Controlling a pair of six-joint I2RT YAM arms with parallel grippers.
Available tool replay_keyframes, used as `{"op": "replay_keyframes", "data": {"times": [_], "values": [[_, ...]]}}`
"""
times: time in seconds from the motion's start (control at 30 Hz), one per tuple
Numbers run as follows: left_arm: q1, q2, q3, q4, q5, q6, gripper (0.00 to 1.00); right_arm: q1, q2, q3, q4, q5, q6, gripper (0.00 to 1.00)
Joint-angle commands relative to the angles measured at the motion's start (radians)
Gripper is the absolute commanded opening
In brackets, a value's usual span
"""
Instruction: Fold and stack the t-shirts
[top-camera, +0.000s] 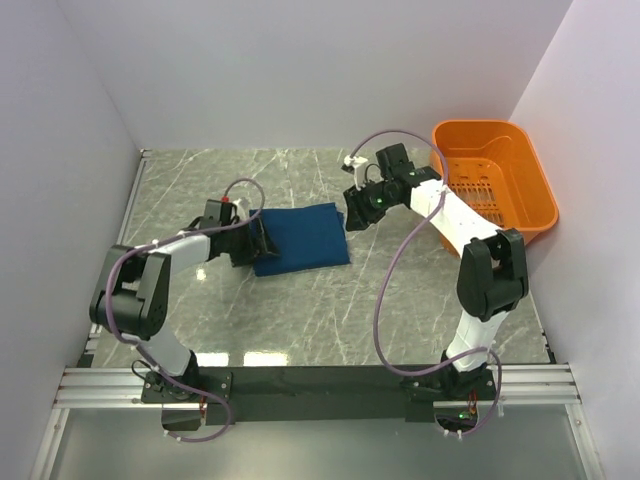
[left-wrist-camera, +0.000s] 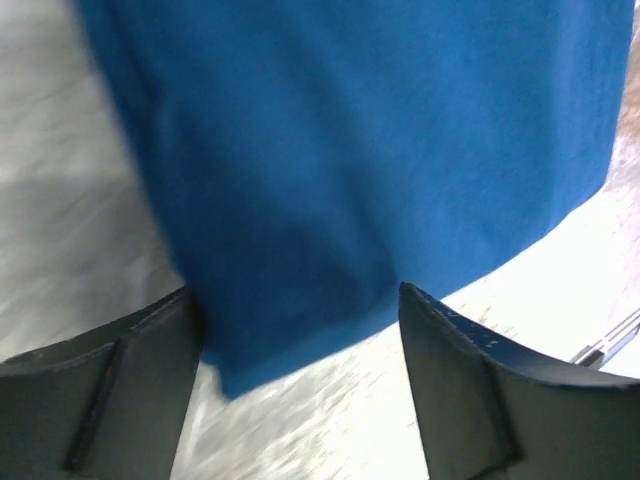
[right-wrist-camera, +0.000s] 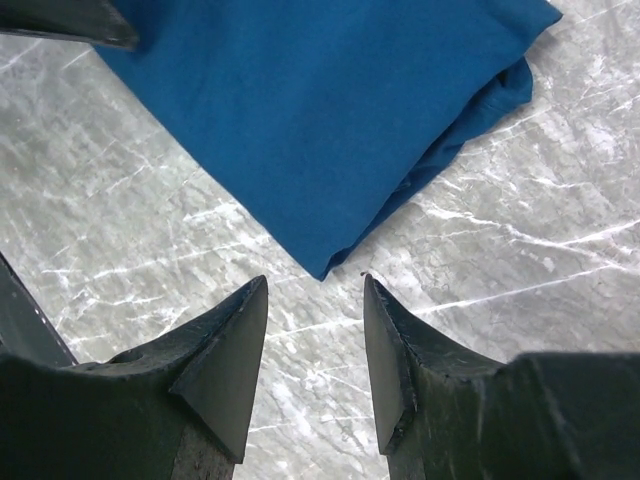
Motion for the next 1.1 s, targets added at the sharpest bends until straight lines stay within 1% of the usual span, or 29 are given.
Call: {"op": "replay_keyframes", "data": {"times": [0.0, 0.13, 0.17, 0.23, 0.27, 0.3, 0.37, 0.4, 0.43, 0.5, 0.53, 0.57, 0.6, 0.67, 0.7, 0.77, 0.8, 0.87, 0.9, 1.0, 1.07], "values": [[-0.04, 0.076, 0.062, -0.003, -0.053, -0.038, 0.79, -0.013, -0.068, -0.018, 0.046, -0.015, -0.012, 0.51], [-0.049, 0.095, 0.085, -0.035, -0.117, -0.053, 0.69, -0.036, -0.1, -0.044, 0.053, -0.026, -0.012, 0.51], [-0.048, 0.096, 0.092, -0.041, -0.145, -0.052, 0.58, -0.039, -0.103, -0.047, 0.058, -0.03, -0.009, 0.51], [-0.037, 0.099, 0.118, -0.055, -0.16, -0.044, 0.49, -0.048, -0.116, -0.054, 0.059, -0.035, -0.009, 0.51], [-0.029, 0.102, 0.127, -0.067, -0.16, -0.04, 0.37, -0.054, -0.119, -0.061, 0.064, -0.037, -0.012, 0.51], [-0.022, 0.105, 0.145, -0.072, -0.157, -0.033, 0.29, -0.057, -0.122, -0.064, 0.067, -0.037, -0.012, 0.51], [0.018, 0.107, 0.161, -0.082, -0.153, -0.027, 0.14, -0.063, -0.129, -0.07, 0.067, -0.038, -0.012, 0.51], [0.037, 0.11, 0.171, -0.096, -0.145, -0.018, 0.1, -0.068, -0.133, -0.072, 0.07, -0.041, -0.012, 0.51], [0.079, 0.112, 0.177, -0.102, -0.14, -0.012, 0.01, -0.071, -0.136, -0.078, 0.07, -0.041, -0.012, 0.51], [0.128, 0.116, 0.191, -0.127, -0.123, 0.013, 0.01, -0.083, -0.143, -0.083, 0.075, -0.043, -0.013, 0.51], [0.183, 0.118, 0.199, -0.141, -0.122, 0.025, 0.01, -0.085, -0.143, -0.089, 0.078, -0.044, -0.012, 0.51], [0.201, 0.125, 0.217, -0.154, -0.122, 0.051, 0.01, -0.091, -0.145, -0.092, 0.082, -0.047, -0.012, 0.51], [0.281, 0.128, 0.228, -0.183, -0.12, 0.065, 0.01, -0.096, -0.145, -0.095, 0.082, -0.05, -0.01, 0.51], [0.345, 0.139, 0.259, -0.207, -0.128, 0.104, 0.01, -0.1, -0.145, -0.101, 0.084, -0.058, -0.01, 0.51], [0.407, 0.142, 0.269, -0.231, -0.134, 0.117, 0.01, -0.105, -0.145, -0.103, 0.086, -0.06, -0.009, 0.51], [0.472, 0.154, 0.297, -0.251, -0.155, 0.143, 0.01, -0.11, -0.145, -0.107, 0.089, -0.066, -0.009, 0.51], [0.538, 0.159, 0.305, -0.257, -0.165, 0.146, 0.01, -0.111, -0.145, -0.109, 0.089, -0.067, -0.01, 0.51], [0.605, 0.167, 0.316, -0.26, -0.174, 0.143, 0.01, -0.114, -0.142, -0.113, 0.092, -0.075, -0.009, 0.51], [0.659, 0.17, 0.32, -0.259, -0.18, 0.142, 0.01, -0.117, -0.139, -0.113, 0.092, -0.076, -0.009, 0.51], [0.716, 0.187, 0.348, -0.276, -0.198, 0.157, 0.01, -0.122, -0.139, -0.12, 0.096, -0.086, -0.01, 0.51], [0.721, 0.199, 0.372, -0.29, -0.197, 0.174, 0.01, -0.123, -0.139, -0.123, 0.096, -0.09, -0.009, 0.51]]}}
